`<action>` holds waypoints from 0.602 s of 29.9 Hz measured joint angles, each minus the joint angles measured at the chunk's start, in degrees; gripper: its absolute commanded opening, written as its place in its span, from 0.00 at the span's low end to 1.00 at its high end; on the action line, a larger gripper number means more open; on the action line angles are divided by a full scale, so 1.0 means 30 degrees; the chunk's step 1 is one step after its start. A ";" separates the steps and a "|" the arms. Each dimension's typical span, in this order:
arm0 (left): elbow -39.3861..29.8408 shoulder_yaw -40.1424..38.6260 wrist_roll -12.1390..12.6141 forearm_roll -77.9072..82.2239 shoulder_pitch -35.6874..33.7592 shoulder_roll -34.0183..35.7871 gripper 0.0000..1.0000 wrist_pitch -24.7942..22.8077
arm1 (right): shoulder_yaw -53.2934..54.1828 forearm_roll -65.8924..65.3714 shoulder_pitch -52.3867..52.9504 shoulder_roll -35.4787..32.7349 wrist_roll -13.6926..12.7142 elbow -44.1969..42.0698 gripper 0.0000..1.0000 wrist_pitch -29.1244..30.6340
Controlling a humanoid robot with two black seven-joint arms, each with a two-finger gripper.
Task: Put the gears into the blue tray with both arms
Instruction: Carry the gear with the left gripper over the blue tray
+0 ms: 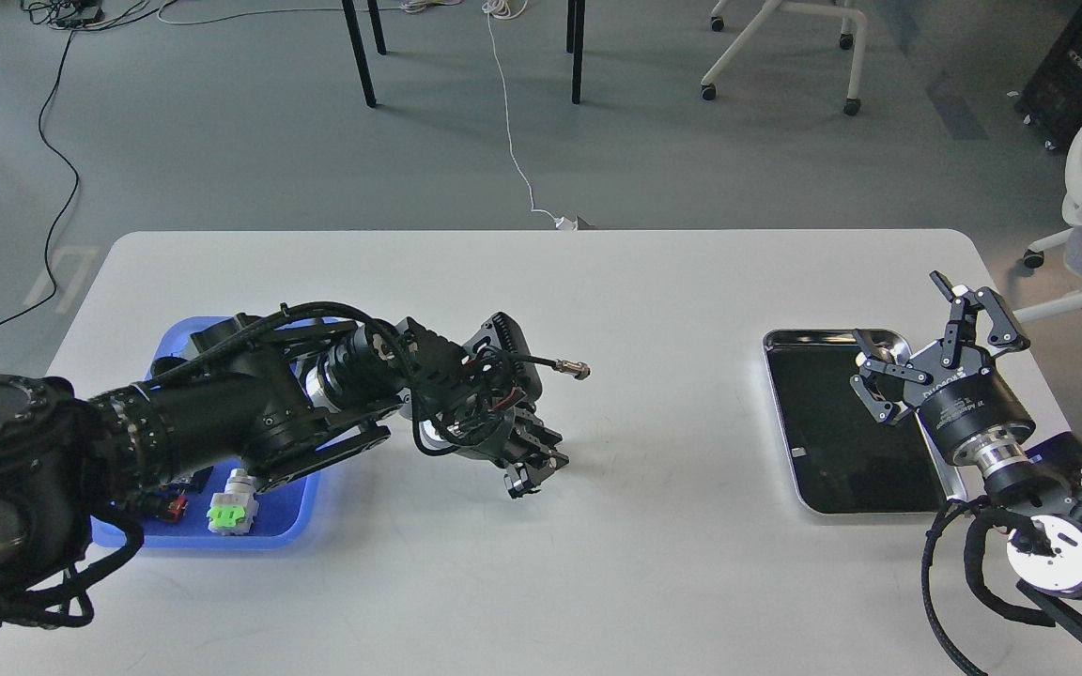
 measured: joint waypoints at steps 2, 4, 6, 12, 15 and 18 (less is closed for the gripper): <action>-0.0025 -0.0078 0.0000 0.0000 -0.0054 0.0322 0.09 -0.0001 | 0.0032 -0.0002 -0.0002 0.0000 0.0000 0.0000 0.96 0.0000; -0.0147 -0.0161 0.0025 0.0024 -0.0114 0.0737 0.10 -0.0040 | 0.0050 -0.0003 -0.0002 0.0008 -0.0001 0.0000 0.96 -0.0017; -0.0405 -0.0220 0.0045 0.0043 -0.0271 0.1340 0.10 -0.0069 | 0.0056 -0.0006 -0.0002 0.0028 -0.0001 0.0000 0.96 -0.0026; -0.2524 -0.0338 0.0011 -0.1141 -0.1312 0.4802 0.11 -0.0144 | 0.0058 -0.0007 0.0014 0.0074 -0.0005 0.0001 0.96 -0.0034; -0.3796 -0.0311 0.0010 -0.2732 -0.1362 0.7440 0.12 -0.0252 | 0.0058 -0.0007 0.0053 0.0183 -0.0005 0.0001 0.97 -0.0034; -0.4965 -0.0195 0.0009 -0.3457 -0.1091 1.0173 0.12 -0.0299 | 0.0045 -0.0006 0.0062 0.0273 -0.0005 0.0001 0.97 -0.0034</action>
